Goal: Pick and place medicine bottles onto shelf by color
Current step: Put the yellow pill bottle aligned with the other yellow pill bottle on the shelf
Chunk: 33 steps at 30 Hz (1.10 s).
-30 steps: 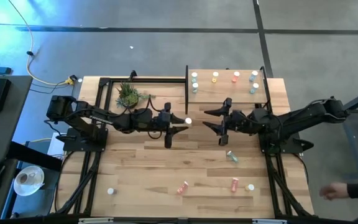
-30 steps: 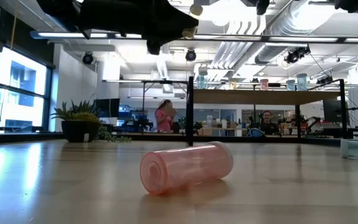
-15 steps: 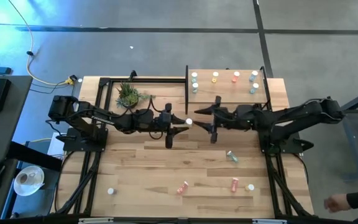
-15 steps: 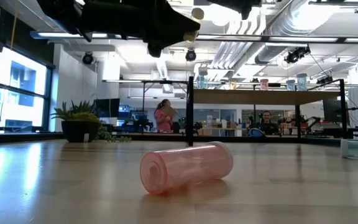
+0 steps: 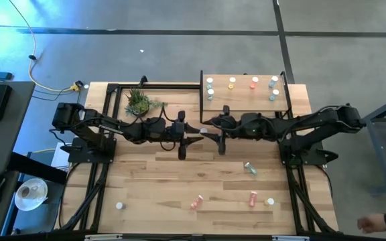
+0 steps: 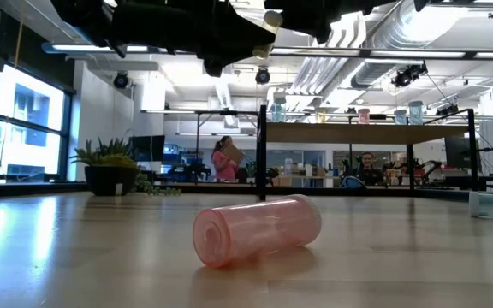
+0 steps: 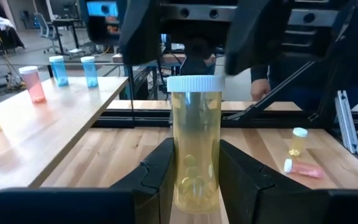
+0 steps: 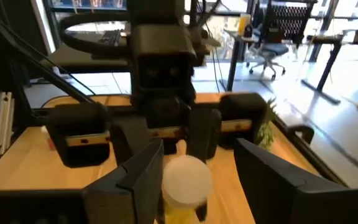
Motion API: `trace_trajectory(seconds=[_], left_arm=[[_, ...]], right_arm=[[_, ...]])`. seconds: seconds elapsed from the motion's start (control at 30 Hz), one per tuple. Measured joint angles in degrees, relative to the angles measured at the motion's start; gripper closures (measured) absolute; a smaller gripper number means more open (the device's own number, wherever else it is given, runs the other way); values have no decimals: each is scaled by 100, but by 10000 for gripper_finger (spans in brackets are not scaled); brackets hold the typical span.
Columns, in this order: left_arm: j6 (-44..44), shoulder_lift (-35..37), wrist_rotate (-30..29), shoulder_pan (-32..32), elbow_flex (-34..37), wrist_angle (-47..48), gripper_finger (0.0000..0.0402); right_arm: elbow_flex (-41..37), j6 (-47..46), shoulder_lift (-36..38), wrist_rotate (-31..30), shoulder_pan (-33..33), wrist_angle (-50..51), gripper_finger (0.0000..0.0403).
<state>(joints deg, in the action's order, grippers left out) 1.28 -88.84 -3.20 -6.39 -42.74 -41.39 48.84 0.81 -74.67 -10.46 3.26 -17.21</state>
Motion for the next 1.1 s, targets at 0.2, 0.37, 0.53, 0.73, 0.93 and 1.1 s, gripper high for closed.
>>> trace_trajectory(seconds=[0.2, 0.37, 0.53, 0.73, 0.93, 1.1], left_arm=[[344, -9, -256, -36, 0, -19, 309], [350, -9, -299, -111, 0, -7, 309], [350, -9, -300, -112, 0, -69, 309], [389, -9, -304, -115, 0, -157, 309], [389, -7, -302, -116, 0, -181, 309], [390, -7, -299, -114, 0, -180, 309]], right_arm=[[0, -99, 0, 117, -39, 152, 214], [0, -92, 0, 224, -43, 156, 214], [-4, -99, 0, 218, -89, 205, 214], [-4, -97, 0, 221, -142, 223, 214], [-7, -91, 0, 221, -140, 214, 220], [-7, -97, 0, 221, -142, 205, 253]])
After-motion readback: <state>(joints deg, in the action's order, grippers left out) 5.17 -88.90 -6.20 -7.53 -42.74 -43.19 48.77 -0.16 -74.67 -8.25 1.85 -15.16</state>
